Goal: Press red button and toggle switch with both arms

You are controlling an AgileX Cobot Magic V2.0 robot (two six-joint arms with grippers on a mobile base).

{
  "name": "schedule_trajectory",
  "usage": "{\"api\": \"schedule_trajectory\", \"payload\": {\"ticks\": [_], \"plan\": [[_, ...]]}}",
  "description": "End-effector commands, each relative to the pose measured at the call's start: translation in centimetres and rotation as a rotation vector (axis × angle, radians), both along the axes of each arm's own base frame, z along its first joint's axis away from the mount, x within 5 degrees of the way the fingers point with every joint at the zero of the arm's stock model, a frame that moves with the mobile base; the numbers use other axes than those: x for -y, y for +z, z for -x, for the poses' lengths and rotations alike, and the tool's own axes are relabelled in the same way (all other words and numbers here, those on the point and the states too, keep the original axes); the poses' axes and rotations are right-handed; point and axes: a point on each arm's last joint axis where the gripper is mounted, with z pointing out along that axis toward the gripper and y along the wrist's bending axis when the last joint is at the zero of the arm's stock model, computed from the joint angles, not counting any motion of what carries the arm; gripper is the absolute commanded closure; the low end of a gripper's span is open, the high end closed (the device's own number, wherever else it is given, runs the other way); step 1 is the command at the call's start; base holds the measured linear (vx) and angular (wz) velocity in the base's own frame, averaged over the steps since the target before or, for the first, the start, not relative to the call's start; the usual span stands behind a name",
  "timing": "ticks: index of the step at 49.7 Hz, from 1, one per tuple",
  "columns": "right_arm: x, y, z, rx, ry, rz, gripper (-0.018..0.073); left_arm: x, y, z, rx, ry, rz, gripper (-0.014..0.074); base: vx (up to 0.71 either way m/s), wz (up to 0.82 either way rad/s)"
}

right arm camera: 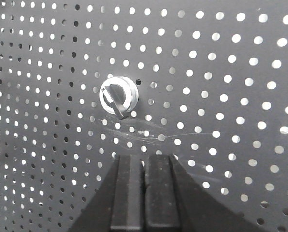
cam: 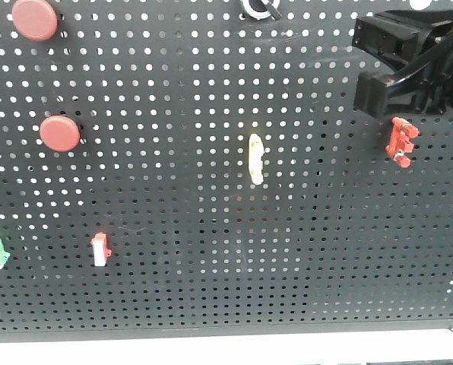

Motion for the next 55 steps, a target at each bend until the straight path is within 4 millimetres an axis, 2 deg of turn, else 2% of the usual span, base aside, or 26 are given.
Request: {"api": "schedule_trajectory", "payload": {"ticks": [1,9,18,20,24,30,55], "plan": [[0.4,1.9,1.1,0.111,0.016,-0.043,0.0562,-0.6,-2.6,0.9,0.06,0.067,0.004,0.0595,0.0,0.0],[0.4,1.9,1.1,0.111,0.016,-0.043,0.0562,-1.0,-10.4,1.8,-0.023,0.124,0.01,0.0595,0.0,0.0],[0.4,1.9,1.1,0.114,0.017,-0.044,0.0562,-1.0,-16.4,2.4,-0.056,0.123,0.012,0.0595,0.0,0.0],[0.4,1.9,1.1,0.114,0.017,-0.044,0.0562,-0.9,-17.0,2.5,-0.068,0.122,0.012,0.0595,0.0,0.0],[0.4,1.9,1.1,0.115,0.017,-0.044,0.0562,-0.9,-17.3,2.5,-0.153,0.116,0.008,0.0595,0.0,0.0],[0.4,1.9,1.1,0.114,0.016,-0.044,0.0562,-0.9,-17.7,2.5,-0.188,0.113,0.006,0.0595,0.0,0.0],[0.4,1.9,1.1,0.114,0.017,-0.044,0.0562,-0.8,-17.8,2.5,-0.202,0.112,0.006,0.0595,0.0,0.0]]}}
